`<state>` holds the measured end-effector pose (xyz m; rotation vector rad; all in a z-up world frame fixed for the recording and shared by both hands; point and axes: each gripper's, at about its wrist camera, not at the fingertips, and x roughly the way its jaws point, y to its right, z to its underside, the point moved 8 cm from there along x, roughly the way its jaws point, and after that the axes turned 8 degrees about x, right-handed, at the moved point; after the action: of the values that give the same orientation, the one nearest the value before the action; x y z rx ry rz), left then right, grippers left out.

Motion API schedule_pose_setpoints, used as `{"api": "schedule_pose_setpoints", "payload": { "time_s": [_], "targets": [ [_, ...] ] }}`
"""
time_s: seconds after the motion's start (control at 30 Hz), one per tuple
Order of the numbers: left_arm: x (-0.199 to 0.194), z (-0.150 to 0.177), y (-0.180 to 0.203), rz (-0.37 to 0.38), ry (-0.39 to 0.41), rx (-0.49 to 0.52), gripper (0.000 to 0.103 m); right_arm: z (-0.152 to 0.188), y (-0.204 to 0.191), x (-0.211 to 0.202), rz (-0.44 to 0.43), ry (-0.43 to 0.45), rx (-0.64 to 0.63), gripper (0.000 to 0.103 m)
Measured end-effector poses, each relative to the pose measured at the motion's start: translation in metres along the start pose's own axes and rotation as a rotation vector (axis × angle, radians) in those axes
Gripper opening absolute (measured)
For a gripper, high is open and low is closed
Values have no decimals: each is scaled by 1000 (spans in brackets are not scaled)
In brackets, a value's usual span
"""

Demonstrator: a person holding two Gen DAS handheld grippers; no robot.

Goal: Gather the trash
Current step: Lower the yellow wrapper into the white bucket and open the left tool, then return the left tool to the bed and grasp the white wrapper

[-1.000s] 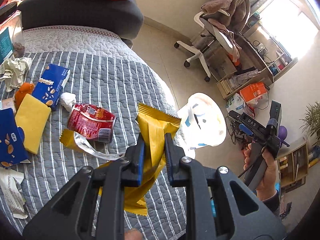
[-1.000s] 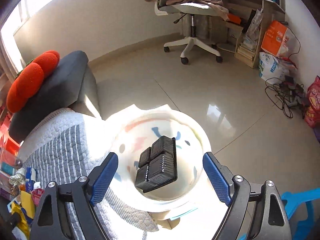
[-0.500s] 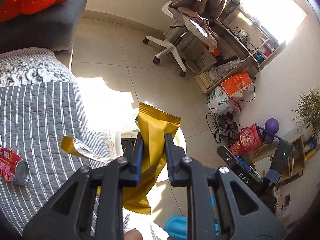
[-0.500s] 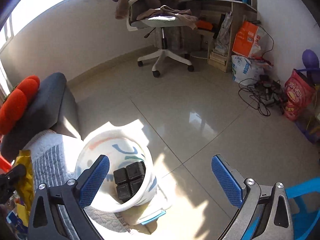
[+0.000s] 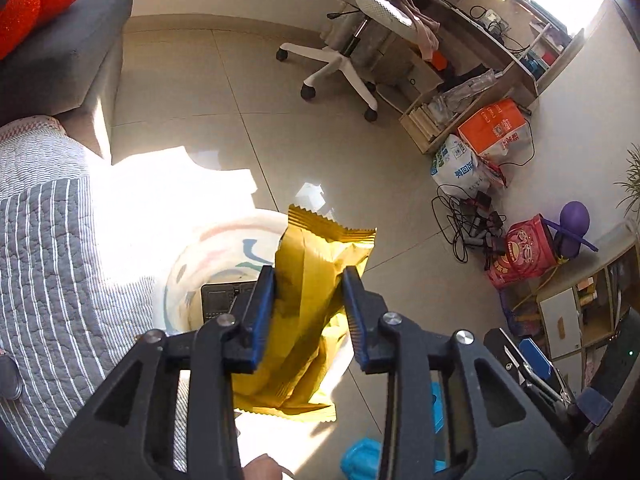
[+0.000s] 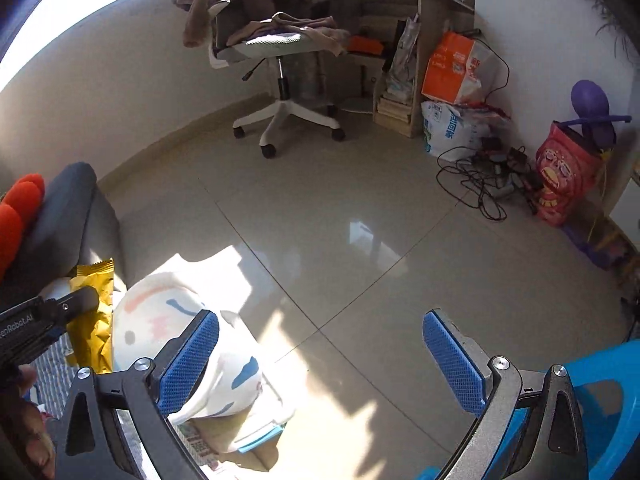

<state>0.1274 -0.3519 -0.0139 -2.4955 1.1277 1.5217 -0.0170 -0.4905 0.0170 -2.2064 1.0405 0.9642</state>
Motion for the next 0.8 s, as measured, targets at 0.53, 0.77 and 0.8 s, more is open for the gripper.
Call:
{"api": "schedule_pose_setpoints", "payload": {
  "time_s": [0.53, 0.77, 0.8],
  "targets": [
    [-63, 28, -50, -406, 103, 117, 78, 24, -53, -14, -3, 55, -147, 103],
    [-105, 53, -93, -572, 146, 89, 79, 54, -103, -25, -45, 87, -247, 103],
    [-112, 57, -99, -592, 149, 83, 79, 58, -110, -27, -51, 87, -260, 103]
  ]
}}
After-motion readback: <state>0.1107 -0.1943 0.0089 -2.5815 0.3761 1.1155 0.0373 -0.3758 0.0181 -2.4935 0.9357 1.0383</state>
